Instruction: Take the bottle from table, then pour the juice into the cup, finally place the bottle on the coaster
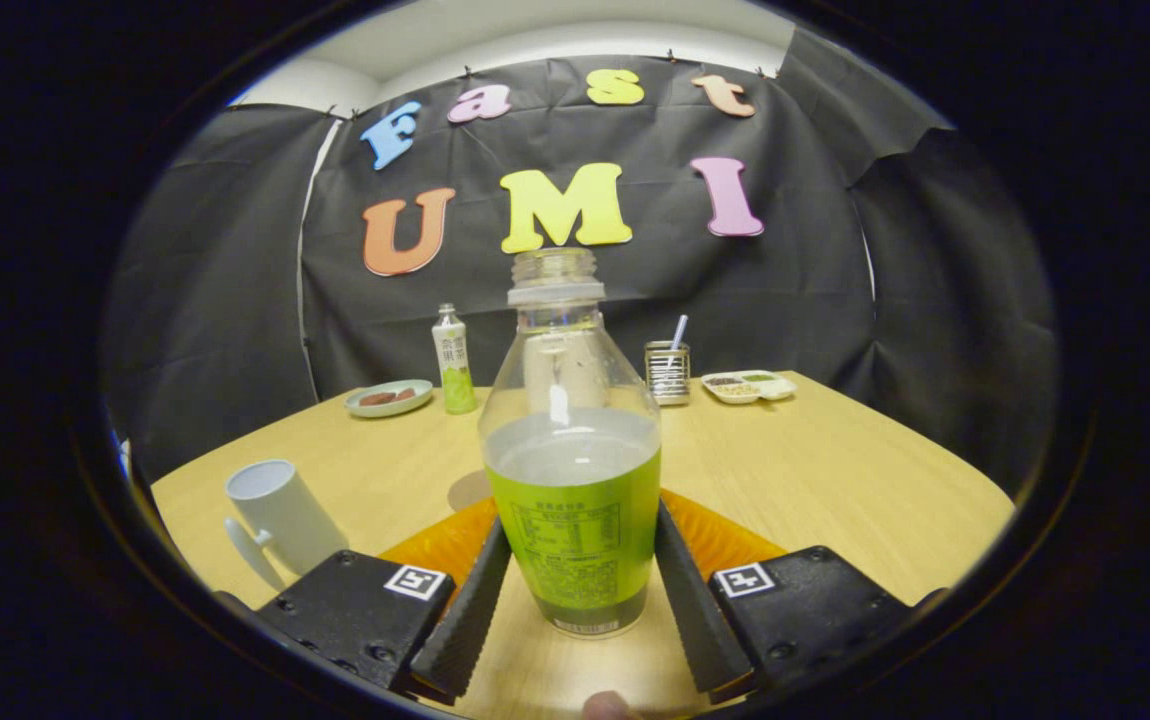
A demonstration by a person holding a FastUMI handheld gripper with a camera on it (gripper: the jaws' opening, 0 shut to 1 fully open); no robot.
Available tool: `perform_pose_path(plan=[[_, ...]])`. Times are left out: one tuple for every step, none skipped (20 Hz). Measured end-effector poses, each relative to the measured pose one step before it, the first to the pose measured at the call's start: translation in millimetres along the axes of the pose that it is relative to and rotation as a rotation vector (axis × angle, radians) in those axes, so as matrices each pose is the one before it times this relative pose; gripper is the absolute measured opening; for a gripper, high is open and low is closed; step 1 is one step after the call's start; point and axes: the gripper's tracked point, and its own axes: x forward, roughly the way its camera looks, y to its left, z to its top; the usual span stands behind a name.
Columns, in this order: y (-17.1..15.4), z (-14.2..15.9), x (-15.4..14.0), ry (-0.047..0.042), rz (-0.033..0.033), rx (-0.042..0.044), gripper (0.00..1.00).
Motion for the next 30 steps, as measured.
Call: perform_pose_path(plan=[[4.33,-0.06,-1.27,0.00656,0.01046,0.00007,0.81],[3.01,-0.44,-0.32,0.01004,0.00761,-0.00507,0.8],[3.32,-0.42,-1.71,0.007,0.00834,-0.01237,0.79],[3.43,1.48,-0.73,0.00573,0.00657,-0.01806,0.78],[3.4,1.3,-3.43,0.00128,0.00589,-0.0217,0.77],[4.52,3.13,-2.45,-0.00039,0.01335,-0.02575,0.76],[4.93,2.17,-1.31,0.00106,0.0071,-0.02668,0.74],[3.49,3.38,-1.22,0.00087,0.00543,-0.02304,0.74],[4.05,4.11,-2.88,-0.00721,0.006,-0.01771,0.73],[3.89,4.8,-2.58,-0.00599,0.00455,-0.02194,0.73],[4.31,4.55,-1.55,-0.00884,0.00365,-0.02309,0.73],[2.88,5.16,-1.99,-0.00544,0.00087,-0.02619,0.73],[2.37,4.19,-1.53,-0.00564,0.00035,-0.02742,0.73],[1.88,4.21,-1.73,-0.00206,0.00204,-0.0309,0.73],[2.87,3.51,-1.69,0.00141,-0.00092,-0.0339,0.73],[0.76,2.78,-2.1,-0.00056,0.00009,-0.02621,0.73],[1.0,3.69,-2.84,-0.0048,0.00036,-0.01911,0.73],[-0.24,4.08,-1.56,-0.00586,-0.00778,-0.02113,0.73],[-0.98,2.29,-1.56,-0.00369,-0.01062,-0.02405,0.73],[-1.35,2.08,-0.52,-0.00348,-0.01215,-0.02602,0.73],[-1.56,1.2,1.69,0.00195,-0.01457,-0.02818,0.73],[-0.3,0.3,1.51,0.00622,-0.01002,-0.03068,0.73],[0.18,-1.55,2.57,0.0147,-0.00744,-0.03803,0.73],[-1.03,0.29,1.45,0.01004,-0.01188,-0.04608,0.73],[-1.08,0.08,0.86,0.00887,-0.01317,-0.05011,0.73],[-1.17,1.65,2.43,0.00545,-0.0104,-0.04691,0.73],[0.32,2.16,1.98,0.00387,-0.00694,-0.04116,0.74],[0.65,2.68,1.73,0.00134,-0.00358,-0.03915,0.73],[2.65,2.71,1.99,0.00049,-0.00112,-0.04227,0.73],[2.69,3.14,1.36,-0.00181,0.00157,-0.05037,0.73]])
